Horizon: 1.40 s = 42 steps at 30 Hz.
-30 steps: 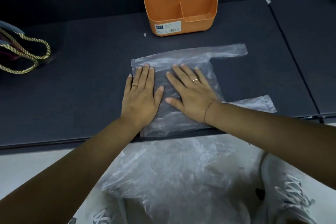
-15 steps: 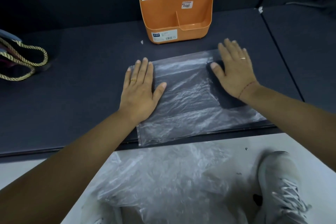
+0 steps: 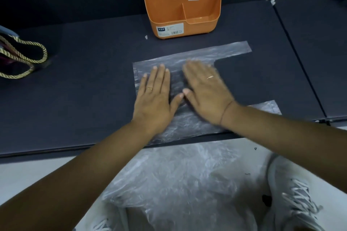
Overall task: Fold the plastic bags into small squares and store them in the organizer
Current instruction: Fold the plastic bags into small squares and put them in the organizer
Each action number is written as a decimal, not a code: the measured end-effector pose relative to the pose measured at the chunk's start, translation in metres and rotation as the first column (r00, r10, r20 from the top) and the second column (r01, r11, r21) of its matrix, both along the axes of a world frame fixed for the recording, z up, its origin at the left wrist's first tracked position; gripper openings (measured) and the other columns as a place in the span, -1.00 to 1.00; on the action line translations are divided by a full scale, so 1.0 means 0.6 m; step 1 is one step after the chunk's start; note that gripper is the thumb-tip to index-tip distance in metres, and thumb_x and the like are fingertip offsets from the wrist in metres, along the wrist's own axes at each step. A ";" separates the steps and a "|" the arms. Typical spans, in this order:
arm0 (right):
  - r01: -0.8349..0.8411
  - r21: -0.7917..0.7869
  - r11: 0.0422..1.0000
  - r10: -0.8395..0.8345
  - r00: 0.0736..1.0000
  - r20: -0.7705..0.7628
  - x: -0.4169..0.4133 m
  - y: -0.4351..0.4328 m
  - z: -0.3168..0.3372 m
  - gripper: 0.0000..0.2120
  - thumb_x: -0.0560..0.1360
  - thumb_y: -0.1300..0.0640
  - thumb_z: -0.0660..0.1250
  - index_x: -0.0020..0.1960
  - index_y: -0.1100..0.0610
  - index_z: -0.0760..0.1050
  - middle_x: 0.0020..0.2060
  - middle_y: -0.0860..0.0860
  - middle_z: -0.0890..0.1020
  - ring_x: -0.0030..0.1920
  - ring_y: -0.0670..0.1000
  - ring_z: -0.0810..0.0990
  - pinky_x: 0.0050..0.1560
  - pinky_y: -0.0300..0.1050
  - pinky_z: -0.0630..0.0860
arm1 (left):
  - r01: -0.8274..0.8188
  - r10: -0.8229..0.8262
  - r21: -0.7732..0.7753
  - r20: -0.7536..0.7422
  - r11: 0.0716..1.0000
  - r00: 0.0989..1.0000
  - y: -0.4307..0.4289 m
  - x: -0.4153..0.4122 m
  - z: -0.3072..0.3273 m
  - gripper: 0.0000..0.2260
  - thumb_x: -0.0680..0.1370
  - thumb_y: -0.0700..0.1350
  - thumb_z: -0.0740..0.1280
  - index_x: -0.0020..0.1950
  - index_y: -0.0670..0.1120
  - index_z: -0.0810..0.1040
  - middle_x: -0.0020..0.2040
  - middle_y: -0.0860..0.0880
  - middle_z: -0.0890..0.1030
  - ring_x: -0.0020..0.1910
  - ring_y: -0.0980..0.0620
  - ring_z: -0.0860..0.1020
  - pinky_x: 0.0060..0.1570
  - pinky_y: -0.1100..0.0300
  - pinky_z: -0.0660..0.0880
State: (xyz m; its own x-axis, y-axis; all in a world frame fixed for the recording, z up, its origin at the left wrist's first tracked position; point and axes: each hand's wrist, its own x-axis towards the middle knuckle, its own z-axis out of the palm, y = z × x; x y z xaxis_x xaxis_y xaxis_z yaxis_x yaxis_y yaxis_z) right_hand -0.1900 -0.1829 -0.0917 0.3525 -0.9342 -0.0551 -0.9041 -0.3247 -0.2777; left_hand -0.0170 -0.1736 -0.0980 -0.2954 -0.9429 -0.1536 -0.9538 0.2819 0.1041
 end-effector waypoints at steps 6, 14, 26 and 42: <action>0.039 0.036 0.999 -0.033 0.987 -0.157 -0.049 0.013 -0.034 -0.23 0.47 -0.26 -0.36 0.58 0.11 -0.17 0.57 0.01 -0.12 0.56 -0.03 -0.20 0.51 -0.05 -0.30 | -0.066 0.066 0.016 0.004 0.998 0.998 0.017 0.052 -0.026 -0.22 0.46 0.32 -0.39 0.57 -0.10 -0.29 0.60 -0.03 -0.26 0.56 0.06 -0.28 0.48 0.14 -0.38; 0.291 -0.077 0.954 -0.297 0.950 -0.092 -0.155 0.051 -0.023 -0.25 0.53 -0.21 -0.20 0.56 0.24 0.00 0.56 0.14 0.04 0.56 0.11 -0.02 0.53 0.01 -0.16 | 0.052 -0.061 -0.108 -0.083 0.993 0.995 0.049 0.072 -0.020 -0.28 0.62 0.29 -0.22 0.60 -0.19 0.01 0.61 -0.12 0.01 0.59 -0.03 -0.07 0.53 0.04 -0.26; -0.237 -0.253 0.938 0.254 0.967 0.033 -0.084 0.160 -0.051 -0.52 0.56 -0.04 0.22 0.35 0.23 0.47 0.38 0.12 0.46 0.40 0.09 0.39 0.38 0.07 0.30 | 0.339 -0.427 -0.364 -0.199 0.868 0.882 0.169 0.106 -0.055 -0.65 0.58 -0.24 0.36 0.37 -0.19 0.51 0.40 -0.11 0.49 0.41 -0.04 0.44 0.42 0.00 0.35; -0.106 -0.291 0.951 0.171 0.963 0.208 -0.134 0.165 -0.014 -0.77 0.53 0.17 0.24 -0.04 0.19 0.67 -0.05 0.05 0.66 -0.08 0.03 0.53 0.00 -0.06 0.49 | 0.101 -0.234 -0.314 -0.423 0.944 0.875 0.179 0.129 -0.004 -0.78 0.59 -0.07 0.30 0.09 -0.12 0.70 0.12 0.00 0.67 0.16 0.10 0.59 0.31 0.28 0.41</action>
